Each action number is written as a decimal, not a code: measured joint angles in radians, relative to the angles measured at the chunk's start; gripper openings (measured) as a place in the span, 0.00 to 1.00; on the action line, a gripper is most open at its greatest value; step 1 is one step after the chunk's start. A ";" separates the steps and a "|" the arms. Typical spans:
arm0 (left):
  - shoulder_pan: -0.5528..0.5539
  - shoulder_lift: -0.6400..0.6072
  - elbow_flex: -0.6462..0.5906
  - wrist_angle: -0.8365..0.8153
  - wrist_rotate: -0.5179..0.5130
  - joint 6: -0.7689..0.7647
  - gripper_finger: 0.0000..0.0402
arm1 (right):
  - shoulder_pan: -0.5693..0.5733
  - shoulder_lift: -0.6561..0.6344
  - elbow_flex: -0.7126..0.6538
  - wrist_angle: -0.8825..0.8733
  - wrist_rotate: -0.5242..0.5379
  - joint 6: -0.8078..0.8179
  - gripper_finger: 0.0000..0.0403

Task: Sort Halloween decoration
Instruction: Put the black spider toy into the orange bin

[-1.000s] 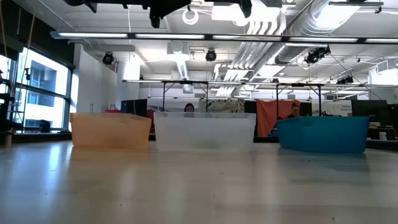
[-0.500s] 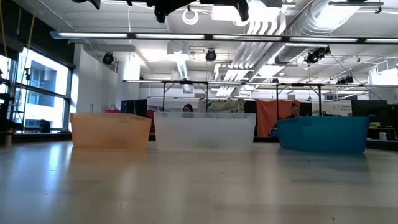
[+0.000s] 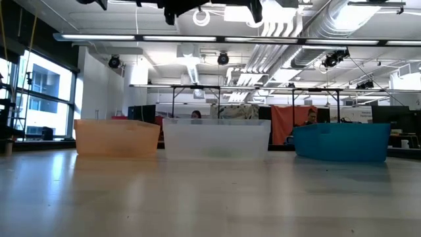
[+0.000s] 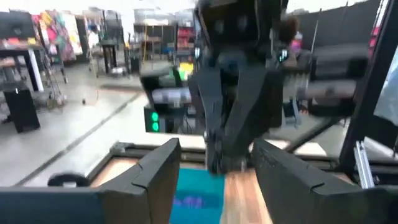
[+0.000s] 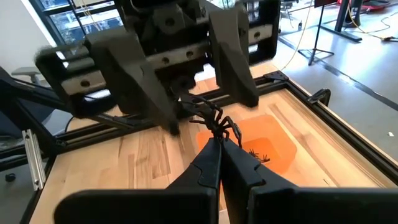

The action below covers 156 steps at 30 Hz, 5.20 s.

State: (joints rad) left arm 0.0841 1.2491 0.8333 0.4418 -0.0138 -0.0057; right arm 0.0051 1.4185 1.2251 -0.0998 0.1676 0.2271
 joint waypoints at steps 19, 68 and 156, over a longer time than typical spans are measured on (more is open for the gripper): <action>0.014 0.021 0.002 0.026 -0.014 -0.053 0.01 | -0.001 0.000 -0.001 -0.002 0.007 -0.032 0.01; 0.474 0.372 0.075 -1.072 0.185 0.544 0.00 | -0.046 -0.200 -0.013 -0.569 0.211 0.202 0.66; 0.267 -0.397 -0.085 -0.333 0.132 -0.157 0.54 | -0.435 0.479 0.334 -0.532 -0.137 0.397 0.66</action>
State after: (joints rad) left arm 0.3514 0.8520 0.7486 0.1092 0.1181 -0.1631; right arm -0.4300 1.8973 1.5589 -0.6318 0.0301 0.6243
